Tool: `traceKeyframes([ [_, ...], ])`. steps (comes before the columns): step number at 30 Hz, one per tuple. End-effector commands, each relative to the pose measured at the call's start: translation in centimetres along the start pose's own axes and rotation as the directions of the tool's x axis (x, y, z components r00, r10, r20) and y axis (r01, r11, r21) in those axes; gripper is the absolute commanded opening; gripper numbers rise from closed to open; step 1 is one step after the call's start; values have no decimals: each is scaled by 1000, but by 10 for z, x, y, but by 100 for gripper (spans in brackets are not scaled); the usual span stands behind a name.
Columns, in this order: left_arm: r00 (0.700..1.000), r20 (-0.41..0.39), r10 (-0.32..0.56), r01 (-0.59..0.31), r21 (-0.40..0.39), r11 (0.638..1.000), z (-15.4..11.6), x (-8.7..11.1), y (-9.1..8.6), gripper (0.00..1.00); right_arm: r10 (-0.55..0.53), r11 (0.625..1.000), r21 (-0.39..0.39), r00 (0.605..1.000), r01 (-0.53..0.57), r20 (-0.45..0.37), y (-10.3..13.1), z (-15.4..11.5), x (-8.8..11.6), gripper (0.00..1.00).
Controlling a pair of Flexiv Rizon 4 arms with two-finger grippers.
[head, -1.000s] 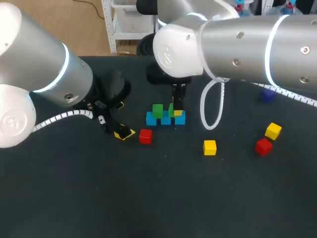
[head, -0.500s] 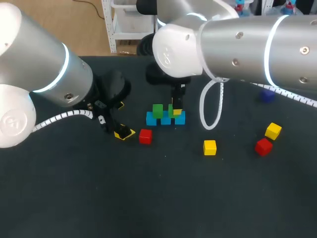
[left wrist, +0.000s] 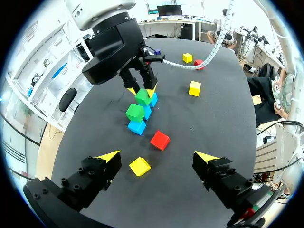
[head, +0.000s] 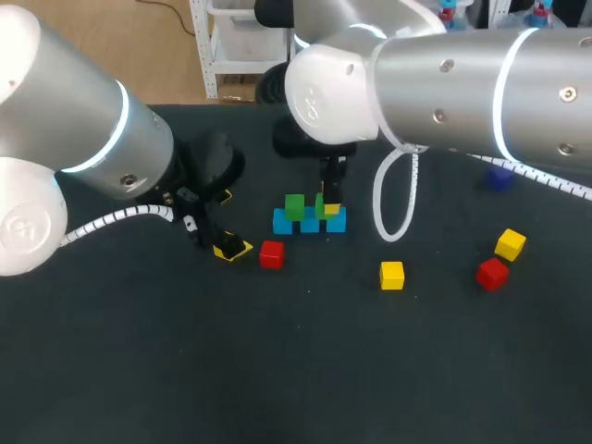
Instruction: Place the blue cubes, place green cubes on the blue cubes, place the yellow cubes on the green cubes, then place the red cubes on the yellow cubes, and place purple cube on the red cubes.
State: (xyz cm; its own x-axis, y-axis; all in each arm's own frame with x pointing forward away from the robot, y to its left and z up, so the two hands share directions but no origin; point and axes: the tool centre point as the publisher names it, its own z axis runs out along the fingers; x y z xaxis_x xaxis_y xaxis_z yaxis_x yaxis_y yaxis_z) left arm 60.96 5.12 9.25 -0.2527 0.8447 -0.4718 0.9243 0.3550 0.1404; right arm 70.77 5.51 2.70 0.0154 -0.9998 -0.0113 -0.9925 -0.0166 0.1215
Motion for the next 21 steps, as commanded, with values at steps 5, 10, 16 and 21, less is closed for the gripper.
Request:
traceKeyframes([
  [5, 1000, -3, -1, 1, 0, 1000, 0, -1, 1, 100, 1, 1000, -1, 1000, -1, 0, -1, 1, 0, 50],
  [10, 1000, -3, -1, 1, 0, 1000, 0, -1, 1, 100, 1, 1000, -1, 1000, -1, 0, -2, 1, 0, 58],
  [16, 1000, -3, -1, 1, 0, 1000, 0, -1, 1, 100, 4, 1000, 5, 1000, -4, 2, -2, -4, 1, 86],
  [21, 1000, -3, -1, 1, 0, 1000, 0, -1, 1, 100, 13, 1000, 24, 1000, -13, 17, -2, -12, 3, 86],
])
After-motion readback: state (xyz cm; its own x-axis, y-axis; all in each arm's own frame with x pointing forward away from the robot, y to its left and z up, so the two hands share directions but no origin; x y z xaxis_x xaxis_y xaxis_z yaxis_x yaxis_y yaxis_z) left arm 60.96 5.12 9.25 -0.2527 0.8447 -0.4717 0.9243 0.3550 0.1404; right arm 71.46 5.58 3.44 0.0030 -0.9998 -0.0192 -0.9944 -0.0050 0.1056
